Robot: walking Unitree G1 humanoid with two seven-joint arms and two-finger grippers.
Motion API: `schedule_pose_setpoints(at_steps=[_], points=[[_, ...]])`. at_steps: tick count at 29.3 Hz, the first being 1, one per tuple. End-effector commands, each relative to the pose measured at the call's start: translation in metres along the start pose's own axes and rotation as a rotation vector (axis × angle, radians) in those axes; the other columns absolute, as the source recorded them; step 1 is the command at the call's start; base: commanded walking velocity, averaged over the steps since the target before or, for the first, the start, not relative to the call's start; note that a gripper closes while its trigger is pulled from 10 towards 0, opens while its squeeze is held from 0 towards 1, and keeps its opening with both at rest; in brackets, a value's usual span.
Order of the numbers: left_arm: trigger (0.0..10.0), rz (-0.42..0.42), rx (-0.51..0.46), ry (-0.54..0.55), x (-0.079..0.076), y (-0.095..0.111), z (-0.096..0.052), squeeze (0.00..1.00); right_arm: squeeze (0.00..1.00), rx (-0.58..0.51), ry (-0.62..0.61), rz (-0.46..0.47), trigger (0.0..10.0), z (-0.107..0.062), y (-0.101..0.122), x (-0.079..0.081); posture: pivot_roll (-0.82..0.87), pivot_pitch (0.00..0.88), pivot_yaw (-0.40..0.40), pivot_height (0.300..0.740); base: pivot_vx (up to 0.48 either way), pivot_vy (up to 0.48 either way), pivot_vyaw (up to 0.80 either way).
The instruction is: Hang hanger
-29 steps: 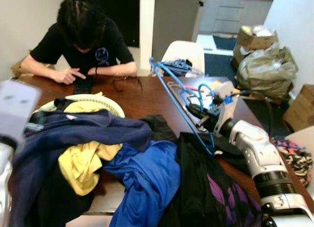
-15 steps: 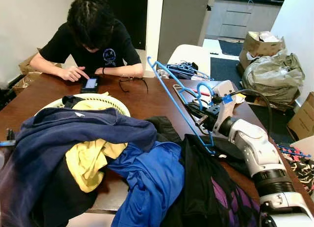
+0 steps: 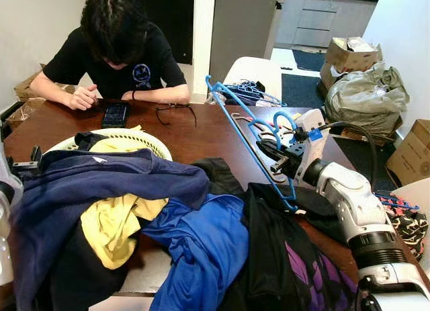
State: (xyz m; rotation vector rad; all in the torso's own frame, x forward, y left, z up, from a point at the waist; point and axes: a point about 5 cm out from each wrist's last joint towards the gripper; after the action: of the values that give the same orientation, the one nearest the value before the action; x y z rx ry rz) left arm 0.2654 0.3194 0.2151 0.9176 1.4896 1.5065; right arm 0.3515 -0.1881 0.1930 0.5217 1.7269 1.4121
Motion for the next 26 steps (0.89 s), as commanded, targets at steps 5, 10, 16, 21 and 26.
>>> schedule_pose_setpoints(at_steps=[5, 10, 16, 21, 26], points=[[10.0, -0.005, 0.082, 0.017, -0.001, -0.019, 0.003, 0.0, 0.0, -0.006, -0.019, -0.019, 10.0, -0.005, 0.003, -0.006, 0.06, 0.0, -0.048, 0.74, 0.0, 0.0, 0.0], [10.0, -0.001, 0.147, 0.035, 0.001, -0.032, 0.004, 0.0, 0.0, -0.004, -0.022, -0.024, 10.0, -0.007, 0.003, -0.007, 0.05, 0.0, -0.046, 0.74, 0.0, 0.0, 0.0], [6.2, -0.008, 0.172, 0.075, 0.008, -0.036, 0.009, 0.0, 0.0, -0.003, -0.026, -0.031, 10.0, -0.009, 0.004, -0.009, 0.04, 0.0, -0.041, 0.74, 0.0, 0.0, 0.0], [0.0, -0.012, 0.177, 0.094, 0.013, -0.037, 0.012, 0.0, 0.0, -0.004, -0.028, -0.035, 10.0, -0.01, 0.005, -0.01, 0.03, 0.0, -0.037, 0.74, 0.0, 0.0, 0.0], [0.0, -0.02, 0.174, 0.089, 0.013, -0.037, 0.015, 0.0, 0.0, -0.001, -0.031, -0.041, 10.0, -0.012, 0.005, -0.011, 0.03, 0.0, -0.038, 0.74, 0.0, 0.0, 0.0]])
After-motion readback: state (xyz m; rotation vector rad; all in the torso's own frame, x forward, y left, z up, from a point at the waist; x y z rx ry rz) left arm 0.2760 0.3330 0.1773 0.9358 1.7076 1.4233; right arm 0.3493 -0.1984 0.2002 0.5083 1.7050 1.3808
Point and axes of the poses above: a point about 5 cm out from each wrist's last joint towards the gripper, its own z axis pointing out of the wrist towards the gripper, its own y axis along the axis of the wrist's last joint, x = y × z, and after that the axes turned 12 degrees about -z, right-handed
